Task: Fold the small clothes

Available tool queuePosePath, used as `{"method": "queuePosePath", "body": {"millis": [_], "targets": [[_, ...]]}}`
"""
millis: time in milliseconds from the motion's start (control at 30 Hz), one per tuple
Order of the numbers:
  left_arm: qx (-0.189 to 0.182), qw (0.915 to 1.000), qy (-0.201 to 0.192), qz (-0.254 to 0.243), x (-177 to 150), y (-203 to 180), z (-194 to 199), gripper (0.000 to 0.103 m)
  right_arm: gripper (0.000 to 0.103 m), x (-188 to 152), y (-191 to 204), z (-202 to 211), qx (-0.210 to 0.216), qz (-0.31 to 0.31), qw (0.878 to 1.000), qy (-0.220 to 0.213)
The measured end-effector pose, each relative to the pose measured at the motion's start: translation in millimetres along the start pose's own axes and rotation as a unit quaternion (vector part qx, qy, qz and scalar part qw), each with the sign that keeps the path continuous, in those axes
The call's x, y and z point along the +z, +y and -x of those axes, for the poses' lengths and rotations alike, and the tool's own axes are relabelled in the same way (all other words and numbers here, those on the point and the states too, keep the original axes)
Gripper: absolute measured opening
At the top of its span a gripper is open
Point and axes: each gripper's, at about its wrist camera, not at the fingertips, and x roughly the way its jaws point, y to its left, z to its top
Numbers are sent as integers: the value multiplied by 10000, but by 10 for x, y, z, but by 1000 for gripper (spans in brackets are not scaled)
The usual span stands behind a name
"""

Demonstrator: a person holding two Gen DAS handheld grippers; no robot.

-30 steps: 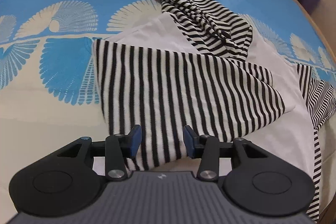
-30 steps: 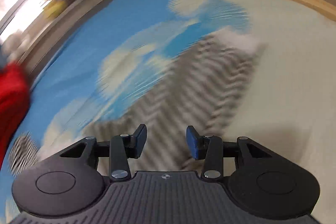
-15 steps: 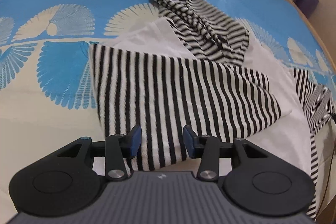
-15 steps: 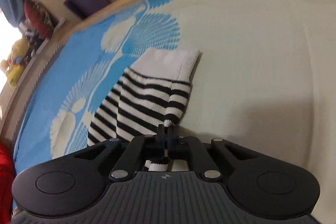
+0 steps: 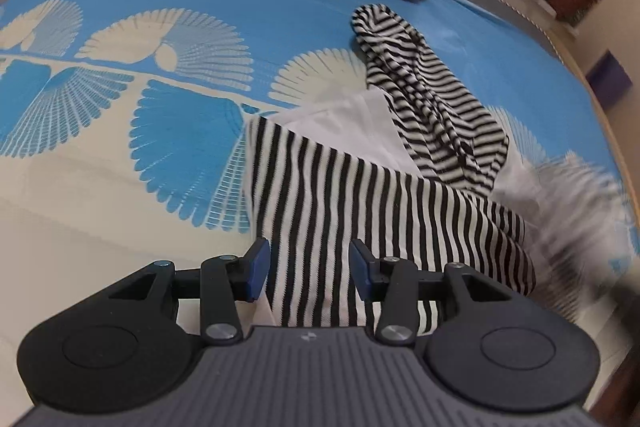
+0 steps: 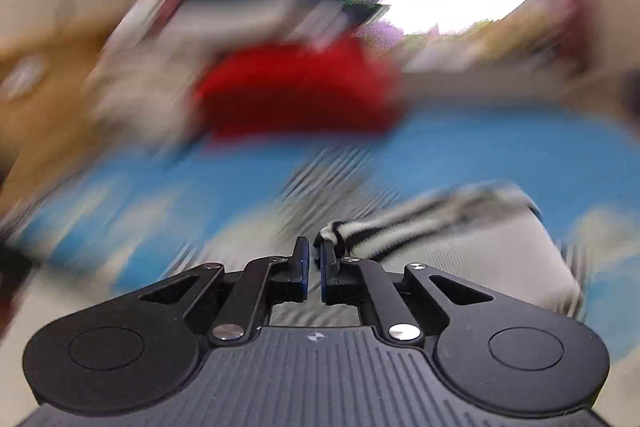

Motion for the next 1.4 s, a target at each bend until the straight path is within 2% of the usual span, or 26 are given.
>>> {"method": "queuePosePath", "body": {"millis": [33, 67, 100, 133, 167, 233, 300, 400, 467, 533, 633, 667, 733, 867, 900, 933, 967, 1000, 1033, 1100, 1133, 1167, 1233, 1267, 1333, 1400], "targets": [[-28, 10000, -2, 38, 10, 18, 4, 48, 15, -76, 162, -82, 181, 244, 9982, 509], [-52, 10000, 4, 54, 18, 19, 2, 48, 16, -154, 296, -106, 145, 508, 9958, 746], [-70, 10000, 9, 65, 24, 17, -3, 48, 19, -213, 381, -92, -58, 671, 9948, 765], [-72, 9999, 18, 81, 24, 14, -13, 48, 30, -240, 385, -87, -191, 665, 9946, 770], [-63, 9999, 31, 99, 14, 8, -27, 48, 39, -241, 322, -97, -241, 530, 9952, 782], [-68, 9999, 83, 106, -19, -24, -75, 48, 41, -257, 176, -128, -418, 26, 9955, 844], [-156, 9997, 184, 26, -63, -101, -148, 48, 41, -187, -36, -186, -860, -493, 9905, 956], [-405, 9985, 321, -191, -144, -300, -267, 48, 45, -141, -392, -169, -1035, -1264, 9835, 776], [-568, 9970, 344, -406, -195, -498, -345, 48, 47, -172, -683, -191, -1317, -1951, 9686, 794], [-731, 9949, 245, -644, -251, -691, -400, 48, 47, -286, -984, -270, -1498, -2659, 9472, 981], [-852, 9892, 36, -1193, -371, -1077, -476, 50, 46, -607, -1372, -373, -1747, -3708, 9001, 1477], [-865, 9862, -83, -1410, -419, -1196, -488, 61, 44, -655, -1419, -358, -1680, -3903, 8943, 1405], [-797, 9777, -362, -1910, -549, -1438, -536, 73, 44, -616, -1431, -332, -1602, -3945, 8934, 1431], [-273, 9602, -654, -2701, -814, -1765, -723, 73, 47, -549, -1416, -268, -1573, -3929, 8958, 1356], [-93, 9570, -596, -2838, -857, -1792, -803, 72, 47, -555, -1456, -301, -1585, -3958, 8939, 1382], [95, 9538, -547, -2953, -897, -1806, -877, 64, 47, -575, -1467, -310, -1586, -3989, 8921, 1410], [256, 9515, -532, -3018, -921, -1797, -924, 42, 47, -589, -1479, -321, -1590, -4014, 8904, 1444], [415, 9502, -525, -3043, -928, -1767, -941, 26, 47, -604, -1490, -327, -1589, -4025, 8895, 1466], [632, 9520, -581, -2938, -901, -1703, -905, 16, 47, -604, -1509, -331, -1582, -4012, 8901, 1474], [939, 9733, -942, -1869, -739, -1453, -584, 14, 47, -584, -1508, -339, -1586, -3952, 8924, 1494], [1067, 9812, -960, -1294, -680, -1312, -433, 14, 47, -582, -1505, -340, -1594, -3950, 8923, 1493], [1226, 9848, -926, -806, -671, -1175, -313, 21, 47, -580, -1504, -350, -1608, -3954, 8918, 1498], [1433, 9869, -740, -109, -733, -921, -203, 30, 47, -577, -1509, -357, -1669, -3974, 8894, 1520], [1637, 9847, -553, 218, -766, -782, -201, 32, 47, -570, -1504, -347, -1736, -3981, 8875, 1541], [1753, 9809, -325, 778, -757, -535, -216, 32, 47, -528, -1482, -338, -1840, -4026, 8832, 1552], [1663, 9805, -574, 874, -670, -456, -161, 32, 47, -456, -1434, -294, -1872, -4029, 8843, 1436]]}}
